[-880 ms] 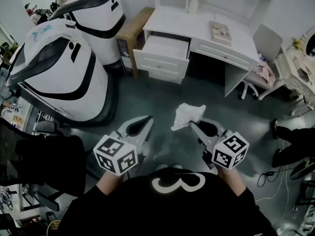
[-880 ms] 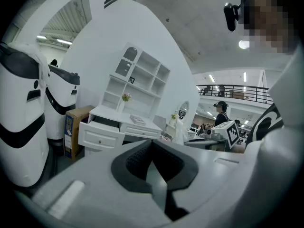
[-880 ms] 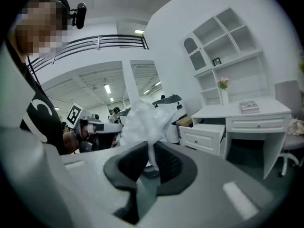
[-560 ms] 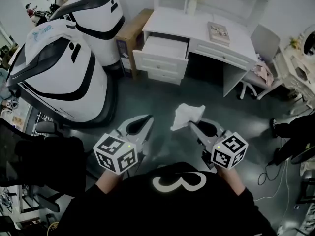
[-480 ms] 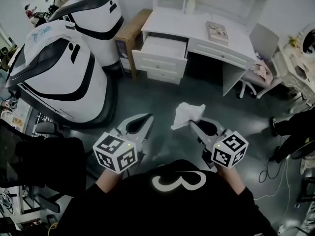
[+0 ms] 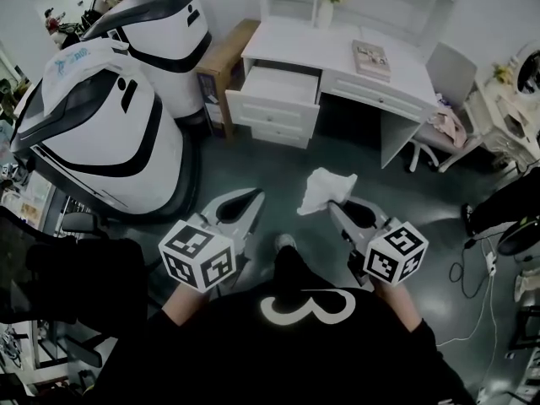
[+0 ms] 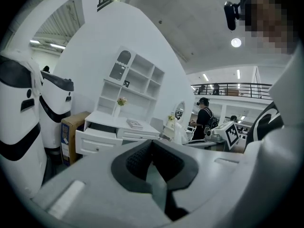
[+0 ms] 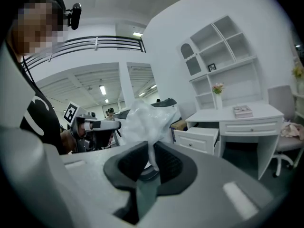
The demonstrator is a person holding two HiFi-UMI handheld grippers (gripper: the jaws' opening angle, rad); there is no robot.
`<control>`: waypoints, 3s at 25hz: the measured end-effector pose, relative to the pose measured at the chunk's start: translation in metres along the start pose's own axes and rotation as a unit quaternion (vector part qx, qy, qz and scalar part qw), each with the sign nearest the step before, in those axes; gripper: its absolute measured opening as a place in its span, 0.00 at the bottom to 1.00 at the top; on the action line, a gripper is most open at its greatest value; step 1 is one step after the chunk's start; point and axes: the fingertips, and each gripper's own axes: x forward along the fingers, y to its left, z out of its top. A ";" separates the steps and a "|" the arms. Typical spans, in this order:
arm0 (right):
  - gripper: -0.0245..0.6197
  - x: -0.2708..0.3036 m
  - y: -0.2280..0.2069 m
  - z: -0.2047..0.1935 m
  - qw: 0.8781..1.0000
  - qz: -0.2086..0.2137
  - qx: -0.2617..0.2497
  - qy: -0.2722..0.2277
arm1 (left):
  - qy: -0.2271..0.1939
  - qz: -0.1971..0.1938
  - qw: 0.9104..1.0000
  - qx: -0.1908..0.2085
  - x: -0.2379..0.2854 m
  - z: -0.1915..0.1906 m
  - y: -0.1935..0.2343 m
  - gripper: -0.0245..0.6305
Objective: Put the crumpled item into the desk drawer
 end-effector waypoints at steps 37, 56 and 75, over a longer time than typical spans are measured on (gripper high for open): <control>0.12 0.295 -0.292 0.097 0.994 0.061 0.031 0.085 | 0.059 0.056 0.996 -0.048 0.308 0.083 0.270 0.05; 0.12 0.347 -0.324 0.114 0.994 0.048 0.015 0.095 | 0.073 0.045 0.995 -0.050 0.346 0.088 0.322 0.05; 0.12 0.498 -0.405 0.102 0.984 0.020 0.056 0.165 | 0.138 0.024 0.986 -0.089 0.426 0.086 0.461 0.05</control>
